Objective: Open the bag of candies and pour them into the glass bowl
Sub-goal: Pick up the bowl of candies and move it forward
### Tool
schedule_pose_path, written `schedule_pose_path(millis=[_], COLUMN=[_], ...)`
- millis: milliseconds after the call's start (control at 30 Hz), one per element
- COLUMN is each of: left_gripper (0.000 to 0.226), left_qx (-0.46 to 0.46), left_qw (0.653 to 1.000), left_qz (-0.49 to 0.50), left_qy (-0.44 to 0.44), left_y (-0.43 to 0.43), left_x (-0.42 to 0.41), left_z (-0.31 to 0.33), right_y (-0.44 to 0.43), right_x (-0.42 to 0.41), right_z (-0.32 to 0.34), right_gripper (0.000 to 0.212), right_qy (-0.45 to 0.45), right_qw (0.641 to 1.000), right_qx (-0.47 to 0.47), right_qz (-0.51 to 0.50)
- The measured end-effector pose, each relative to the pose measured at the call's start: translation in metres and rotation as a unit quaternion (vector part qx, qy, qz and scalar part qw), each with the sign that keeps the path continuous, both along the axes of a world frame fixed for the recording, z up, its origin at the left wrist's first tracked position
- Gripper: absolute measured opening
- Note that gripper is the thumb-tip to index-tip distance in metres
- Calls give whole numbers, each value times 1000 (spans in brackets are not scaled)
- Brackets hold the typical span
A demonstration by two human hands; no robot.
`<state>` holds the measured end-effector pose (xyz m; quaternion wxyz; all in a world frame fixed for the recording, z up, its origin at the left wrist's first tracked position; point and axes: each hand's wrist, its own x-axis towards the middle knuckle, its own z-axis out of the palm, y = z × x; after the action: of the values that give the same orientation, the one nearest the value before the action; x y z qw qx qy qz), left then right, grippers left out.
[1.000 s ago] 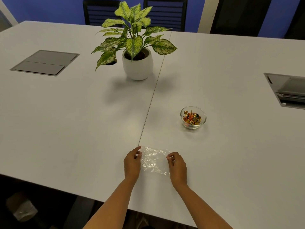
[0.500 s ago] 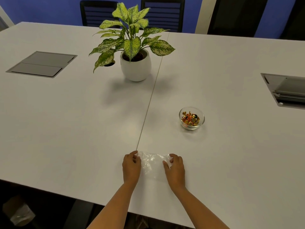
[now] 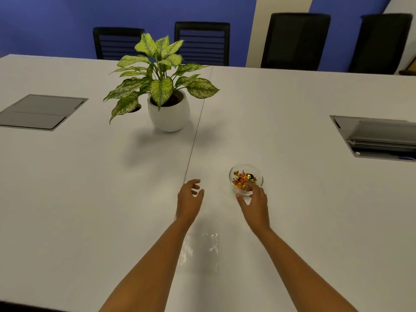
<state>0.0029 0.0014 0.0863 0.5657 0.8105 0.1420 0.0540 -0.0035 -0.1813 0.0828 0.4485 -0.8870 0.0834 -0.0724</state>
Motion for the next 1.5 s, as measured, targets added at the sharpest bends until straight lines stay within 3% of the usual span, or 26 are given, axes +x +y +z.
schedule_pose_path(millis=[267,500,733,967,1233,1500], left_gripper=[64,105,117,111,110,109], left_qx=[23,26,-8,-16,-22,-34], left_qw=[988,951,925,921,927,954], left_qz=[-147,-275,-339,-355,-340,-283], left_qy=[41,140,170,163,155,92], left_y=[-38,-62,-72,-76,-75,-33], left_x=[62,92,108,111,121,178], left_z=[11,-4,-13,-18,-8,44], right_y=[-45,-67,-72,-71,-67,-32], right_x=[61,86,97,97,102,180], right_z=[7,-7,-17,-23,-13,35], right_gripper=[79,117,136,133,125,122], right_qy=[95,187,242,232,198,143], right_qw=[993,970,955,955,963,963], right_qx=[-56,-102,-27,79,102,104], right_qz=[33,114,171,165,155,202])
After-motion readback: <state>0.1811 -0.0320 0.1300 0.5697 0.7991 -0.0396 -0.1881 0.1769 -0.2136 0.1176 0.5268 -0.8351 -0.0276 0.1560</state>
